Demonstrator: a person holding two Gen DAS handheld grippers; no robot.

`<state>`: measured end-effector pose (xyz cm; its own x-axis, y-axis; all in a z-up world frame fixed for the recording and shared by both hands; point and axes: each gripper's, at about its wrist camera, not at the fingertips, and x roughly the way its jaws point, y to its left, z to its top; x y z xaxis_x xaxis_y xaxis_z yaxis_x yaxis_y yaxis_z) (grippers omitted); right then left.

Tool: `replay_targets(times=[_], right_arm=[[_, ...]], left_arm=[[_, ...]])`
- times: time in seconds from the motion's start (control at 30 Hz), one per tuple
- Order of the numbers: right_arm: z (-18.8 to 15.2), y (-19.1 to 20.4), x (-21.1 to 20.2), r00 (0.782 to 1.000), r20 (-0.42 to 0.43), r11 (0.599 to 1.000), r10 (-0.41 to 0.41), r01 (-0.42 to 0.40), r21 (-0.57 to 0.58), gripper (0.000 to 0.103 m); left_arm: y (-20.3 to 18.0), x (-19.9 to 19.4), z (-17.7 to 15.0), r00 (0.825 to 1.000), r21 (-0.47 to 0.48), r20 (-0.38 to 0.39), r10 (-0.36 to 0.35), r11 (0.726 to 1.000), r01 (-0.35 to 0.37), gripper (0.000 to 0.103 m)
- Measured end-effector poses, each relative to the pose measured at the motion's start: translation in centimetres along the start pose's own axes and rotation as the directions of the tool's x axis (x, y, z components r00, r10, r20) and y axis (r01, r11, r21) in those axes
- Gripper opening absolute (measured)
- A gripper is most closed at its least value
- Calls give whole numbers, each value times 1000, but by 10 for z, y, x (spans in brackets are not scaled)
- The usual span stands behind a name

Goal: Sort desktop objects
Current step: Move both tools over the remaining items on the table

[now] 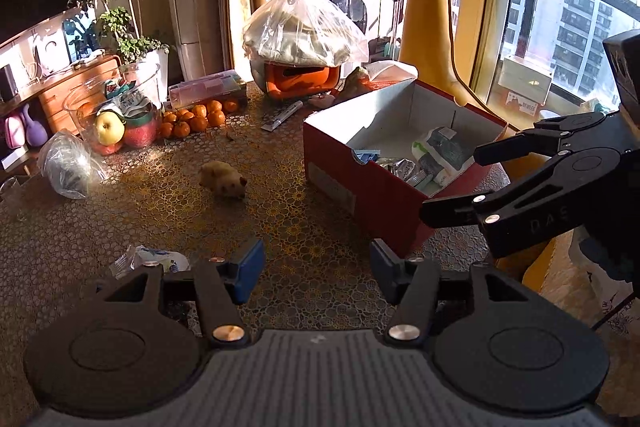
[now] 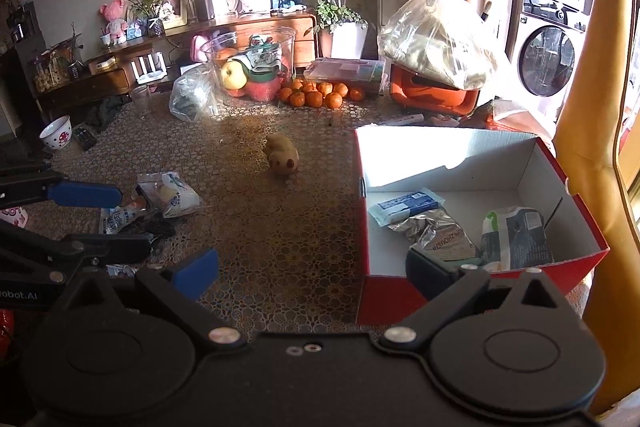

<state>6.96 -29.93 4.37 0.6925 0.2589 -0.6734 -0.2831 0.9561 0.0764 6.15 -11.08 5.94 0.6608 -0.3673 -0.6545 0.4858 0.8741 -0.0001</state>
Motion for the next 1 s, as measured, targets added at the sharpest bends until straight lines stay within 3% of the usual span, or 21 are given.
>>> replay_targets(times=[0.47, 0.7, 1.0], right_arm=[[3, 46, 14, 997, 51, 997, 64, -63, -34, 103], [3, 63, 32, 995, 52, 996, 89, -88, -27, 103], [1, 87, 60, 993, 20, 992, 119, -118, -44, 103]], left_arm=[[28, -9, -44, 999, -52, 5, 50, 997, -49, 78], [48, -10, -64, 995, -105, 8, 95, 990, -94, 101], [84, 0, -97, 987, -220, -47, 155, 962, -161, 103]])
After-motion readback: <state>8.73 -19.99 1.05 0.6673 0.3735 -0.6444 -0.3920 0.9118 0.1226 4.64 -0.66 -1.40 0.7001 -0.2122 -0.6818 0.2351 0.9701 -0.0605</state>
